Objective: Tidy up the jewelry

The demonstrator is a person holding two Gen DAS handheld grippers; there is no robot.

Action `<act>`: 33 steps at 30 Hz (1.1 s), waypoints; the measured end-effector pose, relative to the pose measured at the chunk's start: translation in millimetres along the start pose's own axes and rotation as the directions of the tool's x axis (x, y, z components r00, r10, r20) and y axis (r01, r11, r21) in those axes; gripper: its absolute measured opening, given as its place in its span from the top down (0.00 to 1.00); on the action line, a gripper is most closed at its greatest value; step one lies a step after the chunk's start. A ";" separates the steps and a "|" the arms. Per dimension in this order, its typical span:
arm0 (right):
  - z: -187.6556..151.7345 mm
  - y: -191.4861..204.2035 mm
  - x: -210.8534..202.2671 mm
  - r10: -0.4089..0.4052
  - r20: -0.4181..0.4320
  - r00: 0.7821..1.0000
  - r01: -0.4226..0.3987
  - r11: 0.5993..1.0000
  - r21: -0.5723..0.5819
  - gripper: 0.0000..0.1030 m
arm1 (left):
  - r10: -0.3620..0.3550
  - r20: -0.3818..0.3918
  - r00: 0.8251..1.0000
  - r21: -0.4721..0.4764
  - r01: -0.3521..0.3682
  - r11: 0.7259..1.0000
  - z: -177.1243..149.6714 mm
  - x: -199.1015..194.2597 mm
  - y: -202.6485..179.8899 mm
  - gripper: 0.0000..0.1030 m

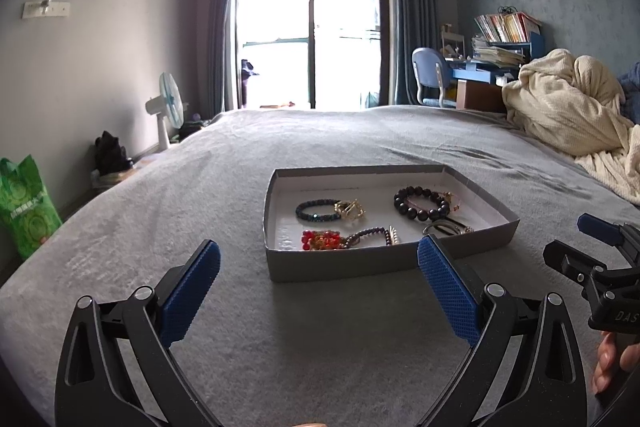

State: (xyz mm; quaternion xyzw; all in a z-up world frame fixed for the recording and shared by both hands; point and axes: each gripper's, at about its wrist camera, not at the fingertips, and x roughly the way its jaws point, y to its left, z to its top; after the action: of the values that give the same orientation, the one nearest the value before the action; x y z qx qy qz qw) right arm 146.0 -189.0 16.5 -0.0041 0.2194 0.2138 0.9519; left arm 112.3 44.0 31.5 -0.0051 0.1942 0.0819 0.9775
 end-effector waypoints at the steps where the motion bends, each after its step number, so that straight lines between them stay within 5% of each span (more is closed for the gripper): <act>1: 0.0 0.0 0.0 0.000 0.000 1.000 0.000 1.000 0.000 0.05 | 0.000 0.000 1.000 0.000 0.000 1.000 0.0 -0.1 0.0 0.05; 33: 0.5 0.8 -1.5 0.000 0.002 1.000 0.000 1.000 0.000 0.05 | 0.000 -0.002 1.000 0.005 0.000 1.000 -2.5 1.6 -2.4 0.05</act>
State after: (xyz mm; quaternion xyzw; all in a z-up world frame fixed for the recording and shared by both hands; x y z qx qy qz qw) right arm 144.7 -188.9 17.6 -0.0040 0.2185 0.2138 0.9521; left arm 113.2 41.8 28.5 -0.0029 0.1954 0.0816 0.9773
